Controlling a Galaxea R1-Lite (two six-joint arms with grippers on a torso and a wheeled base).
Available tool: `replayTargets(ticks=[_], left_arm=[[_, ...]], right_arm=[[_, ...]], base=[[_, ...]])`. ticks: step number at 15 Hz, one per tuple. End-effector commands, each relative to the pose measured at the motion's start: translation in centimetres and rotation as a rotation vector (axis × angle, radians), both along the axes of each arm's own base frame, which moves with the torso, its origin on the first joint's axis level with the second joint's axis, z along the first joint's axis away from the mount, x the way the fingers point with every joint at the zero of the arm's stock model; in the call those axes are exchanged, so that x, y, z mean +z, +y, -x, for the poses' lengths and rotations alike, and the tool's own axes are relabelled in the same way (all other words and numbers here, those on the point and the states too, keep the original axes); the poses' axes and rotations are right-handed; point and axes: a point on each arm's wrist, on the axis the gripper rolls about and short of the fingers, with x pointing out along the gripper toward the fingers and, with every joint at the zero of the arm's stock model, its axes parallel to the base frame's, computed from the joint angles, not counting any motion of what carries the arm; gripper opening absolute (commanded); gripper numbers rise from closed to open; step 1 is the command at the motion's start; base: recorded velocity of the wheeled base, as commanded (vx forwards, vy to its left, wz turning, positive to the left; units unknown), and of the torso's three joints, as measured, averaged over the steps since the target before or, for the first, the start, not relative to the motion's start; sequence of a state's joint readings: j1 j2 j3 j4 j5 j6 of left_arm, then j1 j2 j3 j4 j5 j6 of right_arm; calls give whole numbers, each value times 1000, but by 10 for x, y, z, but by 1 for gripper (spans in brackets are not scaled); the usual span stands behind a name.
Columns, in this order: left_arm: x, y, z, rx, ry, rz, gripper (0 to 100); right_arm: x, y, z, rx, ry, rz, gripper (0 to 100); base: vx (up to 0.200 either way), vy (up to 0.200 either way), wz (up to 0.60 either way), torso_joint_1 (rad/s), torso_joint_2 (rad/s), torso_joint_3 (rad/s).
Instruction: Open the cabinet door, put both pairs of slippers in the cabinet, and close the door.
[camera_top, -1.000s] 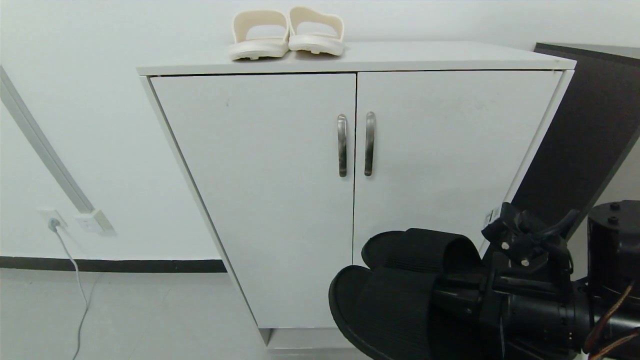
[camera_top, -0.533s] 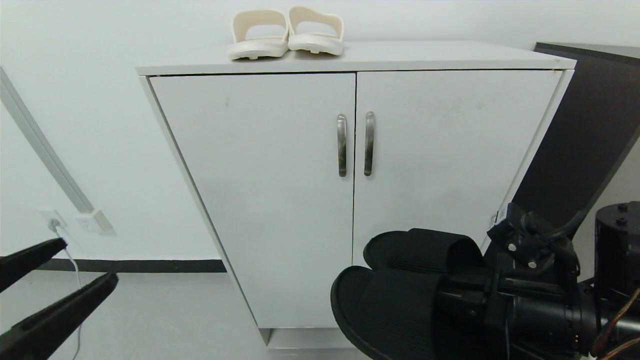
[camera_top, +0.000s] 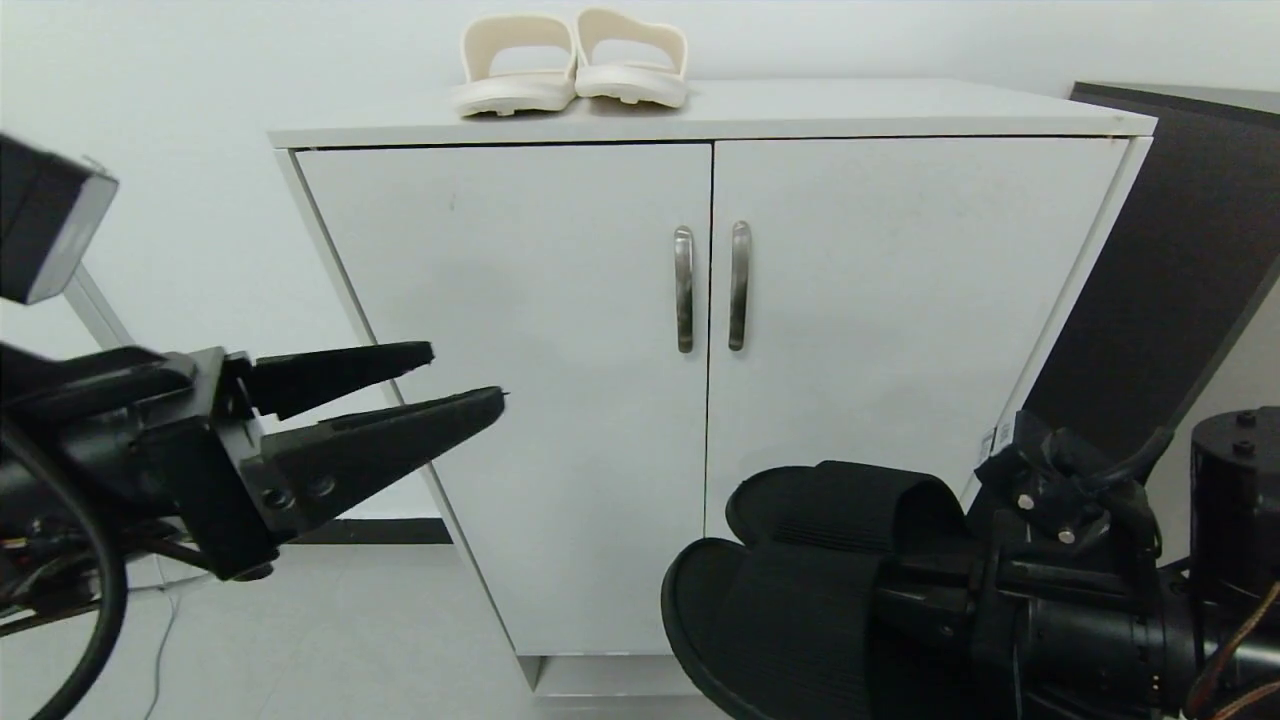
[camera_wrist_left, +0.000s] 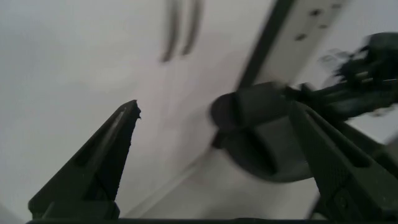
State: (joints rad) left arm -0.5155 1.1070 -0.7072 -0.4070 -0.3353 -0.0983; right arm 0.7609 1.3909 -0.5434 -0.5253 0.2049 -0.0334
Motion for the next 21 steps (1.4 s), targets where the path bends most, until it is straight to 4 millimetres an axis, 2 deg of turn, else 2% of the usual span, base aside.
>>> replayTargets(ticks=[1,4,5,6,10,12,18,21], left_arm=[[3,-37,-26,-108,49,-18,100],[2,-75,-45,-190,77,-35,100],[-1,-94,-57,-219,70,-28,100],[-1,-105,-65,-229,61,-21,100],[6,-132,-90,-307,60,13,100],[8,-138,-97,-313,71,30,100],[12,-140,-100,-341,94,53,100],[9,-143,-106,-243,97,51,100]], right_arm=[[-4,0,0,7,12,9,0],[-7,-1,2,24,23,11,0],[-9,-1,3,35,30,16,0],[-10,-1,3,40,36,18,0],[-8,-2,3,48,23,-3,0],[-8,-1,3,54,26,-2,0],[-14,0,6,104,53,3,0],[-14,0,6,107,54,4,0]], base=[[0,0,0,0,0,0],[0,0,0,0,0,0],[0,0,0,0,0,0],[0,0,0,0,0,0],[0,0,0,0,0,0],[0,0,0,0,0,0],[0,0,0,0,0,0],[0,0,0,0,0,0]])
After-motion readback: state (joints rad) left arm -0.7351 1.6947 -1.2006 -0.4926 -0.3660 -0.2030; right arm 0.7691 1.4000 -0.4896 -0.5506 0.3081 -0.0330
